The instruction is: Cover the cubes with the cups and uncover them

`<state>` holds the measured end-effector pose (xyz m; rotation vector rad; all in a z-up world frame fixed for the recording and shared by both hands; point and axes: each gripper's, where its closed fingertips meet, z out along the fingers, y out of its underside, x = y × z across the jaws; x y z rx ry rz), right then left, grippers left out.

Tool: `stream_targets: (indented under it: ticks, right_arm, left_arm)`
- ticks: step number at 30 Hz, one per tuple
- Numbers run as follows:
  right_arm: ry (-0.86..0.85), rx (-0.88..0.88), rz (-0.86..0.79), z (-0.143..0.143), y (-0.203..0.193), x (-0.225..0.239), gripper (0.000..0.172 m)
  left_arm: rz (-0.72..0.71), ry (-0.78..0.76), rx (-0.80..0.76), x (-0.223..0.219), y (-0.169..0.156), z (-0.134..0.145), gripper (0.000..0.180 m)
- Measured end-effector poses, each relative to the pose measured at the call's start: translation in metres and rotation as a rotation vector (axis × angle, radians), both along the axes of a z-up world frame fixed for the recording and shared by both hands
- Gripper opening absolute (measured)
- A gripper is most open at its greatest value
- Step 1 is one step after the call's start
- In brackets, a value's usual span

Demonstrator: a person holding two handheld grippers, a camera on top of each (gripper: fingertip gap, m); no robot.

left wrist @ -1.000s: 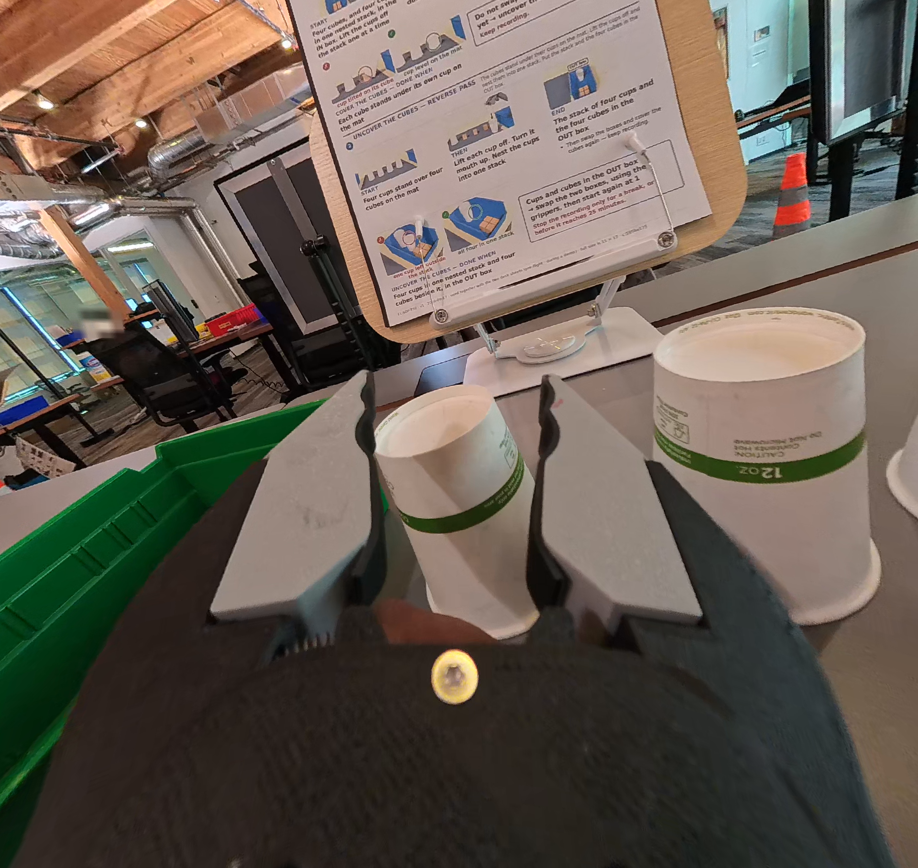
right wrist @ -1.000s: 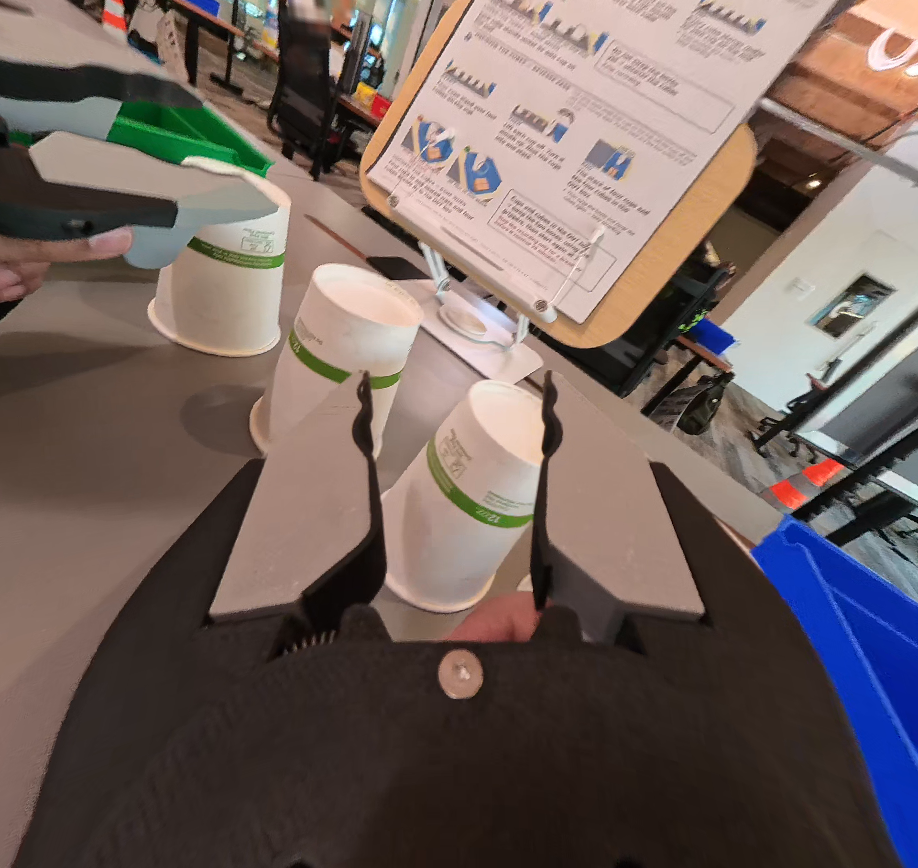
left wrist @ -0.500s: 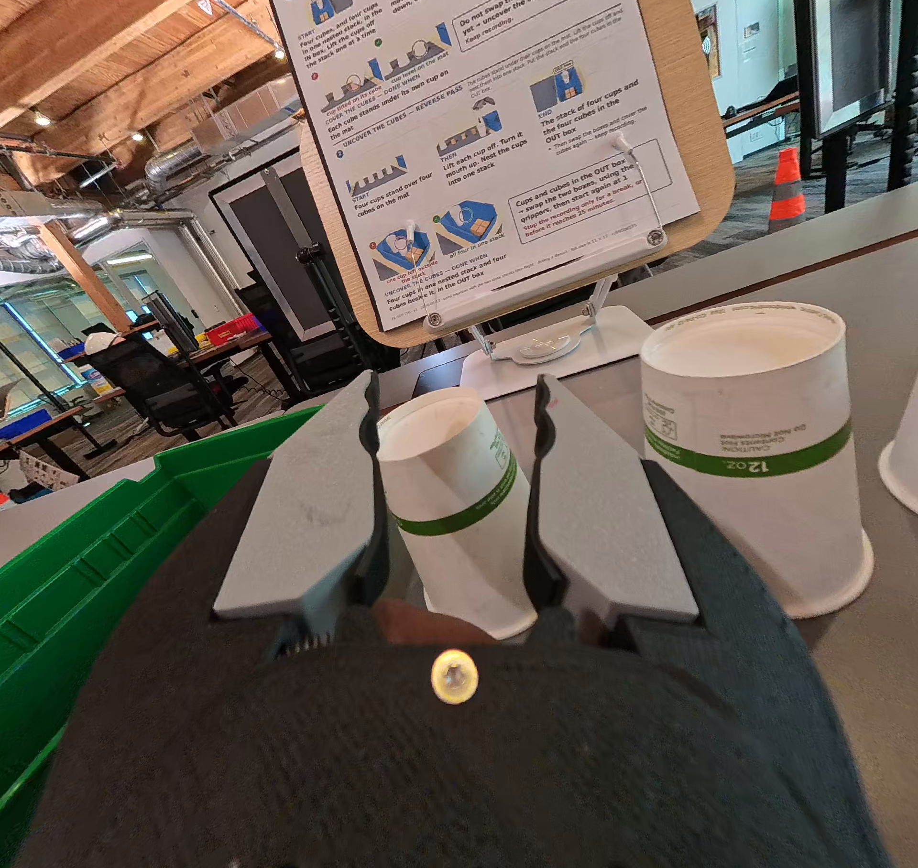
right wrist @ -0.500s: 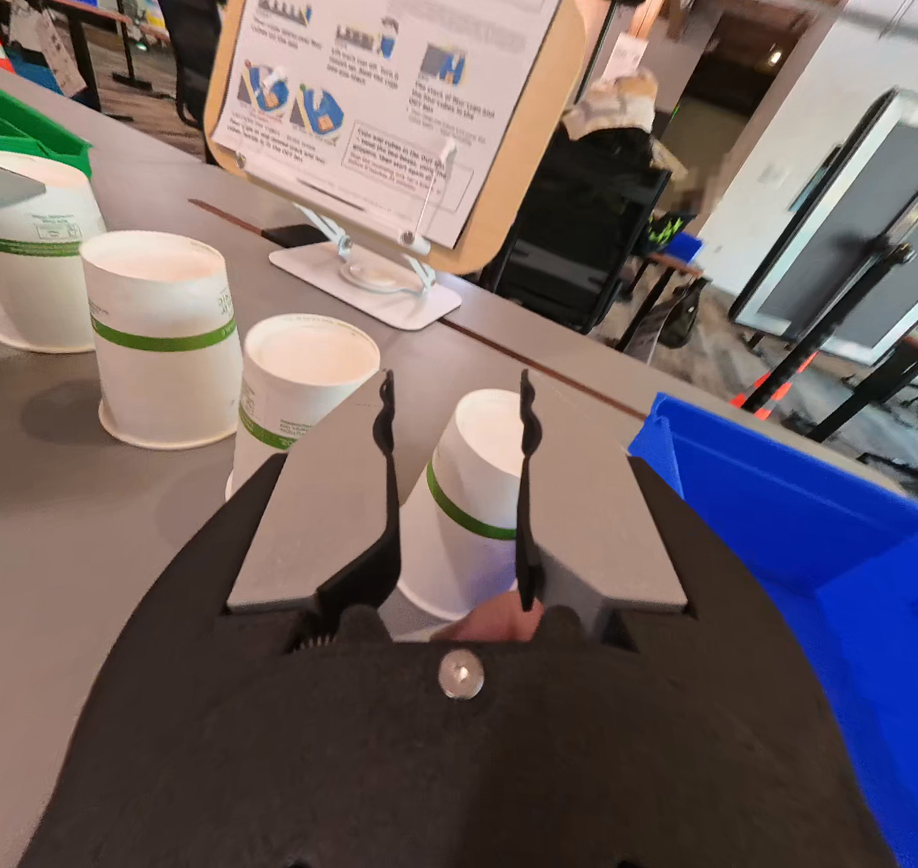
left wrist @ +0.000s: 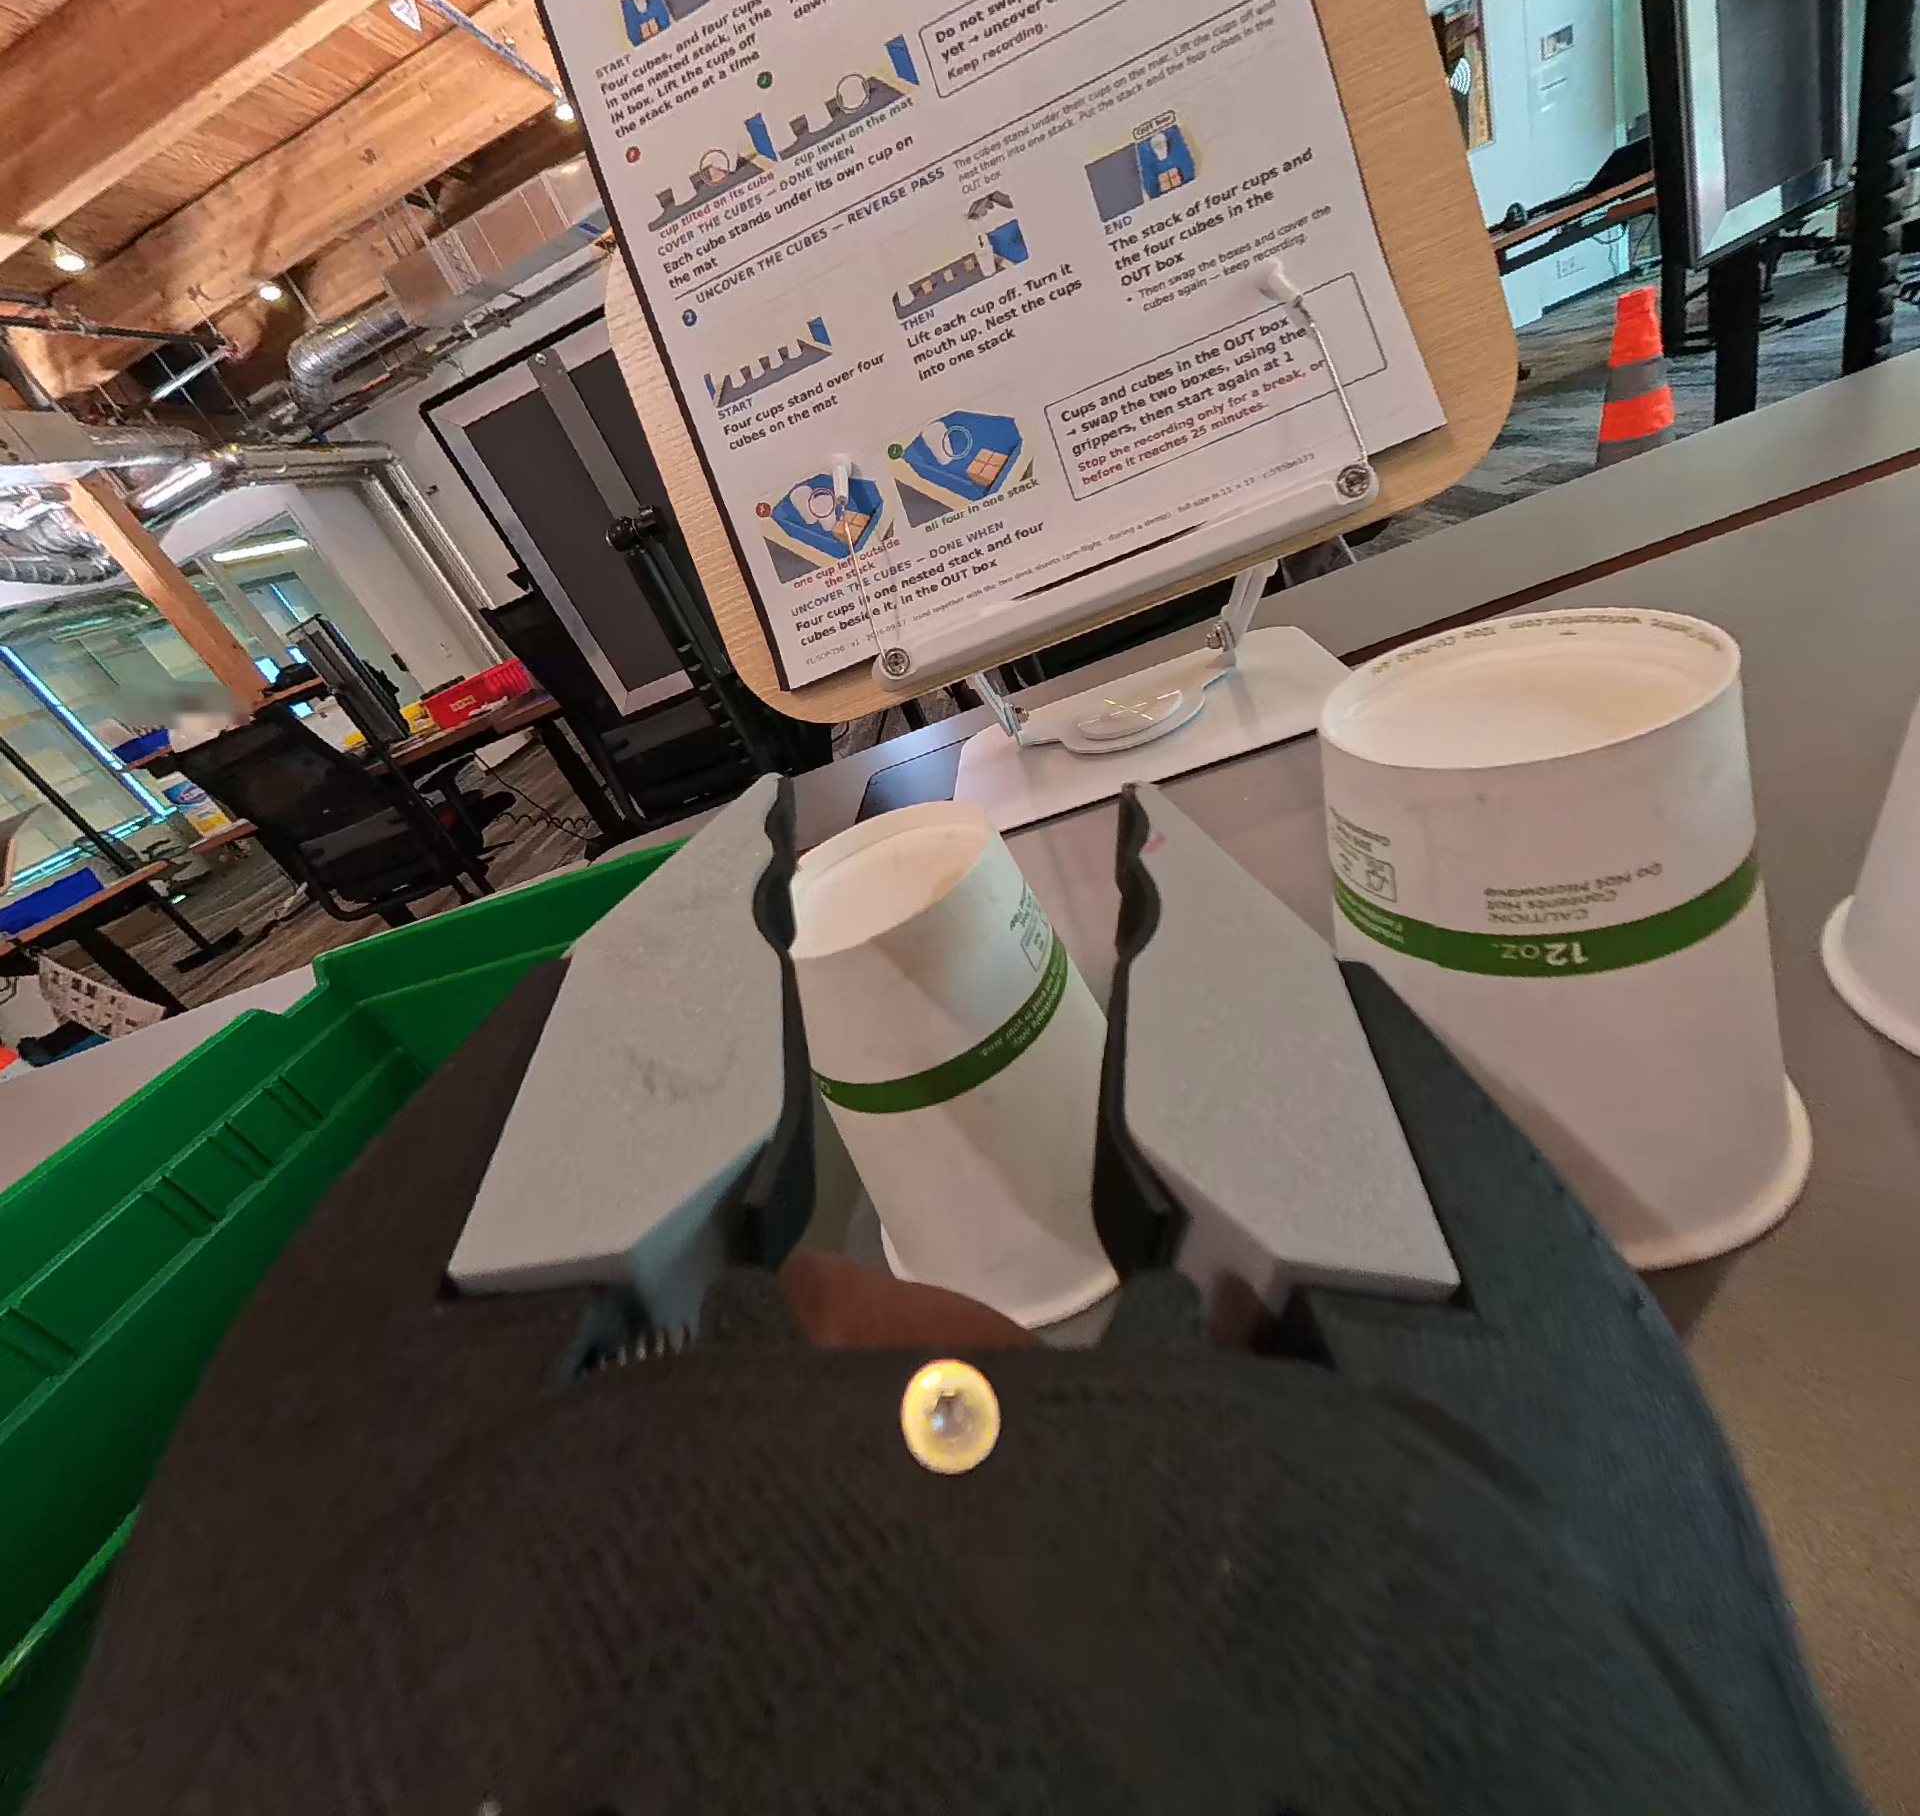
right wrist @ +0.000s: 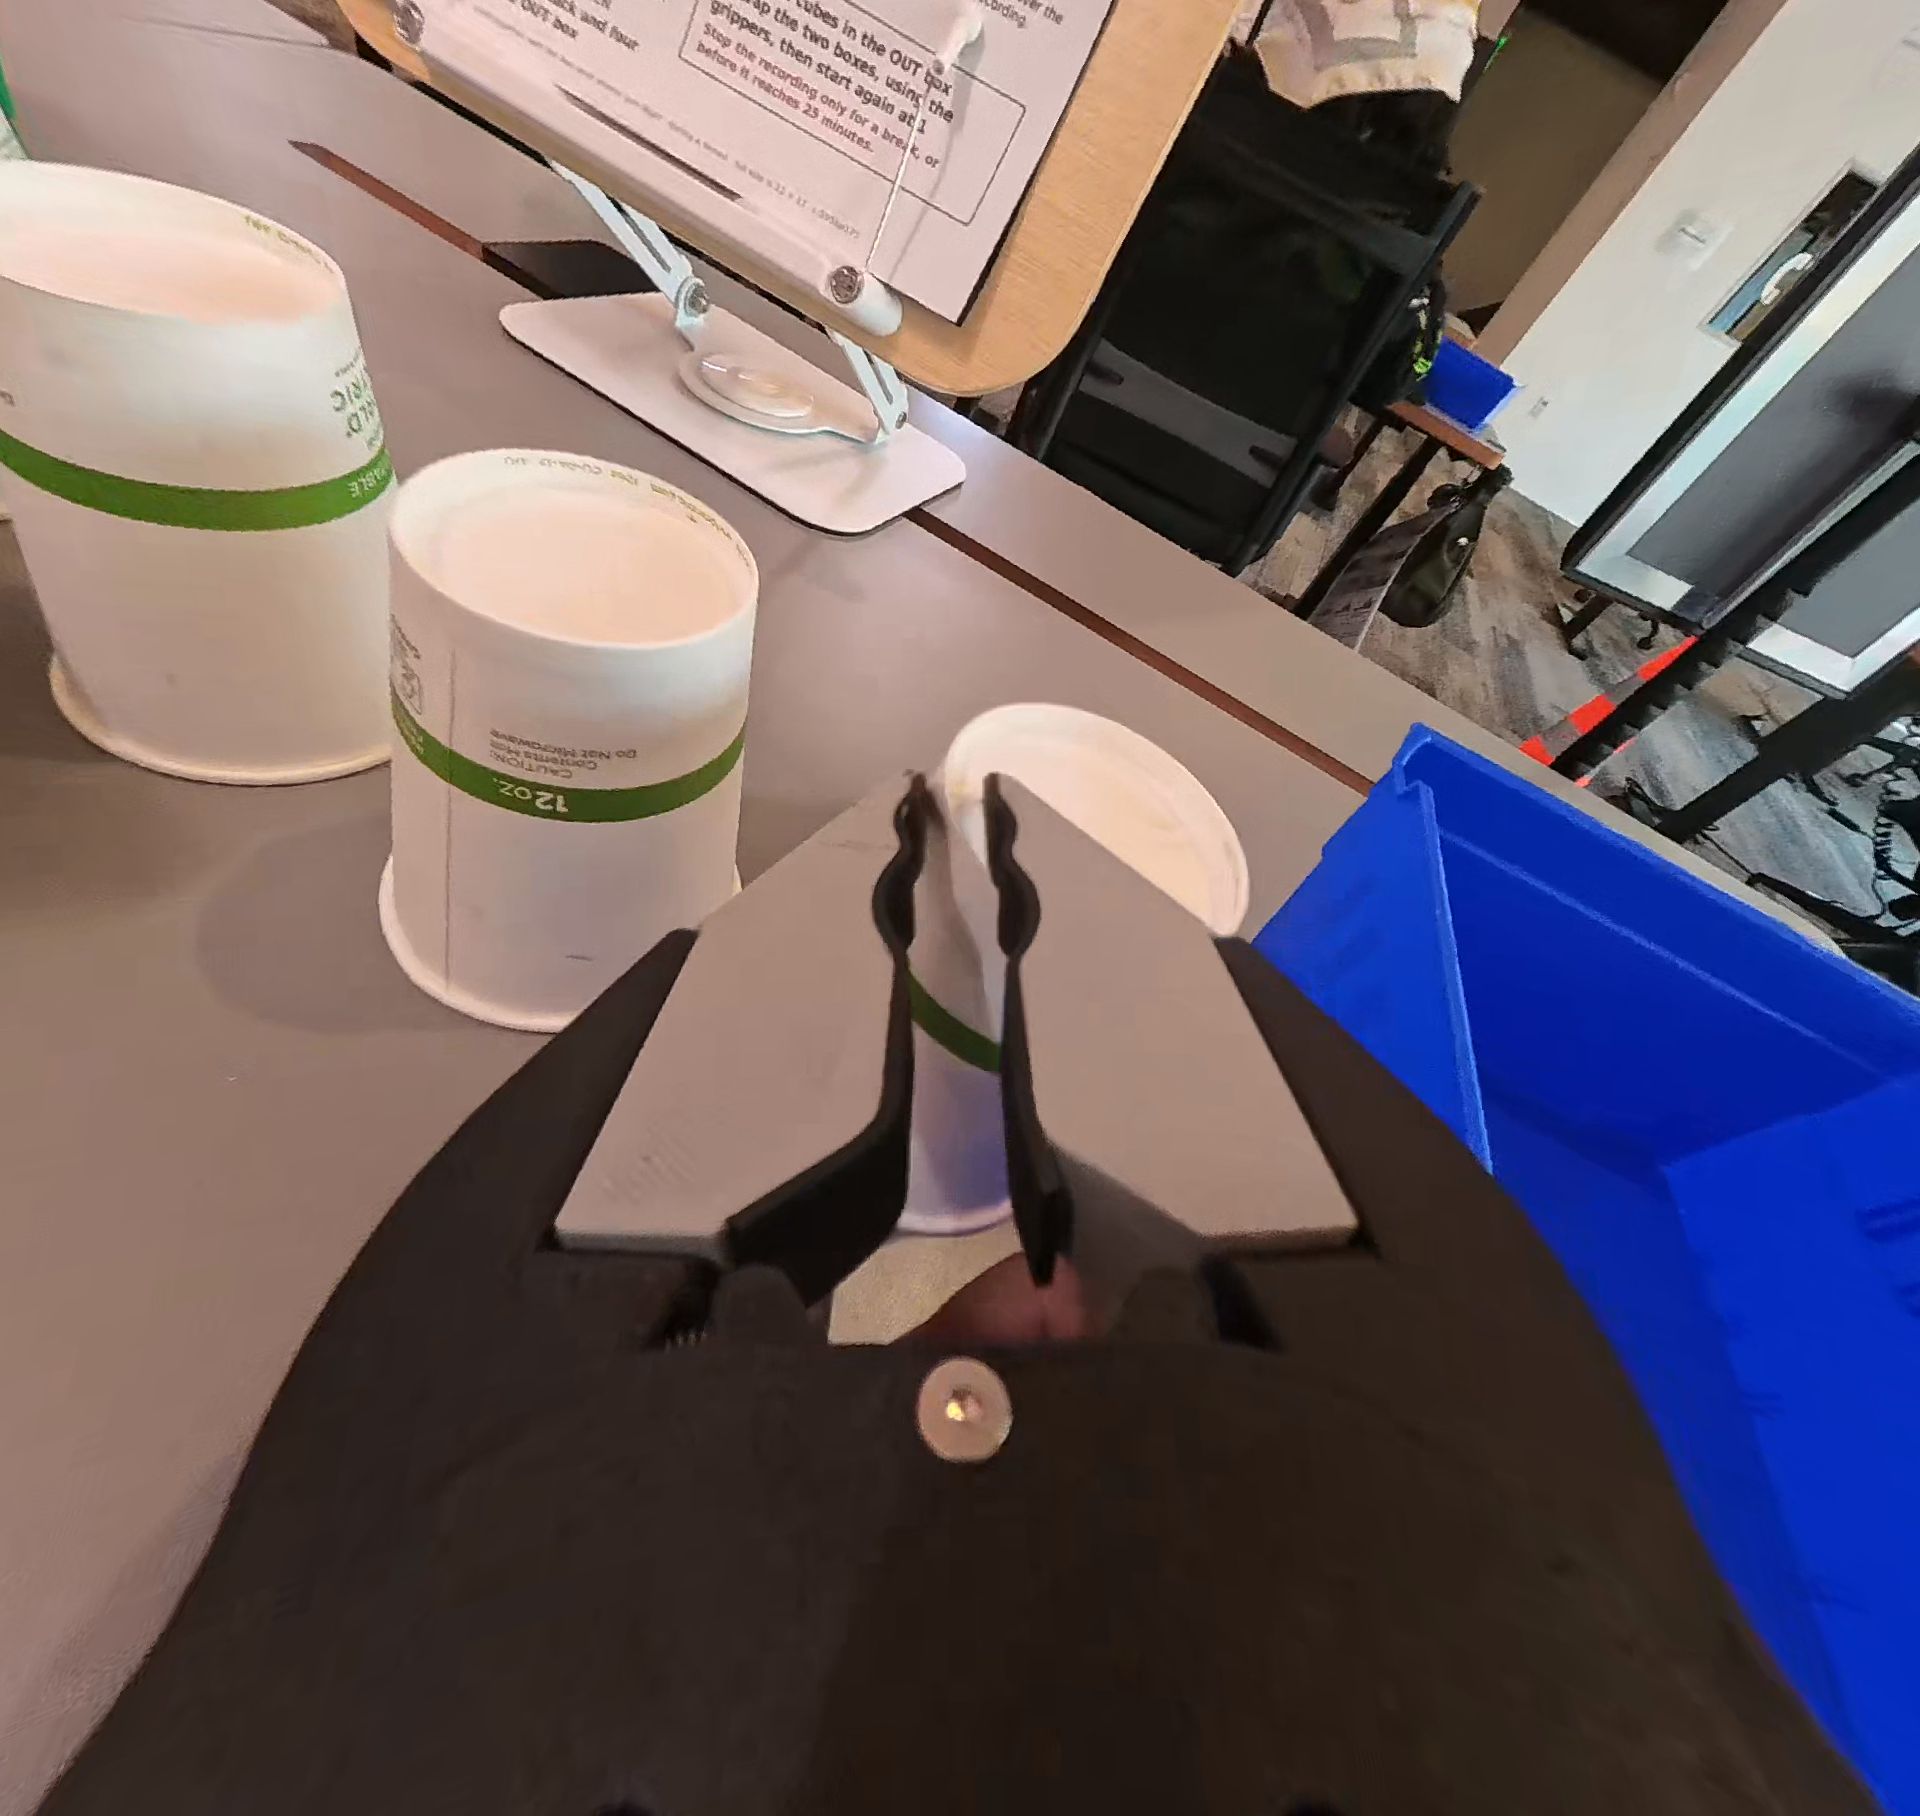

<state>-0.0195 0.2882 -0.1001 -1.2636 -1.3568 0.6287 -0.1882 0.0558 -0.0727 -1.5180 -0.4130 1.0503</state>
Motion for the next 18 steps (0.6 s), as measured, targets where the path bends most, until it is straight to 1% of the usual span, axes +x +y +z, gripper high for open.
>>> stream_targets:
  ticks: [1,2,6,7,8,9,10,12,13,14,15,16,17,18]
  right_arm:
    - [0.009,-0.004,-0.001,0.002,0.000,0.001,0.002]
    - [0.024,-0.001,-0.008,0.006,0.001,0.002,0.000]
    - [0.125,-0.021,0.005,0.027,-0.003,0.008,0.000]
    - [0.155,-0.026,0.007,0.033,-0.003,0.010,0.000]
    - [0.196,-0.025,0.015,0.041,-0.005,0.013,0.000]
    - [0.243,-0.023,0.028,0.050,-0.007,0.016,0.000]
    - [0.287,-0.027,0.045,0.058,-0.010,0.019,0.000]
    - [0.366,-0.051,0.088,0.072,-0.016,0.026,0.000]
    - [0.411,-0.066,0.119,0.080,-0.021,0.029,0.000]
    - [0.458,-0.083,0.157,0.087,-0.026,0.033,0.000]
    - [0.498,-0.102,0.200,0.094,-0.032,0.036,0.000]
    - [0.532,-0.126,0.247,0.099,-0.039,0.039,0.000]
    - [0.560,-0.157,0.300,0.104,-0.046,0.041,0.000]
    - [0.582,-0.193,0.351,0.107,-0.053,0.043,0.000]
  left_arm:
    - [0.000,-0.003,-0.001,0.000,0.000,-0.001,0.061]
    - [0.003,-0.009,-0.003,0.000,-0.001,-0.001,0.061]
    - [-0.017,-0.039,0.013,0.002,0.000,-0.001,0.058]
    - [-0.040,-0.045,0.021,0.006,0.001,0.000,0.059]
    - [-0.097,-0.046,0.036,0.014,0.006,0.004,0.059]
    - [-0.208,-0.033,0.059,0.030,0.015,0.011,0.057]
    - [-0.340,-0.012,0.096,0.052,0.023,0.021,0.051]
    - [-0.643,-0.003,0.181,0.104,0.033,0.038,0.037]
    - [-0.806,-0.032,0.220,0.130,0.036,0.043,0.029]
    - [-0.941,-0.103,0.242,0.148,0.038,0.043,0.026]
    - [-1.060,-0.213,0.219,0.163,0.043,0.035,0.027]
    - [-1.155,-0.324,0.166,0.175,0.048,0.023,0.029]
    - [-1.190,-0.393,0.109,0.181,0.054,0.012,0.029]
    - [-1.169,-0.420,0.072,0.179,0.059,0.003,0.027]
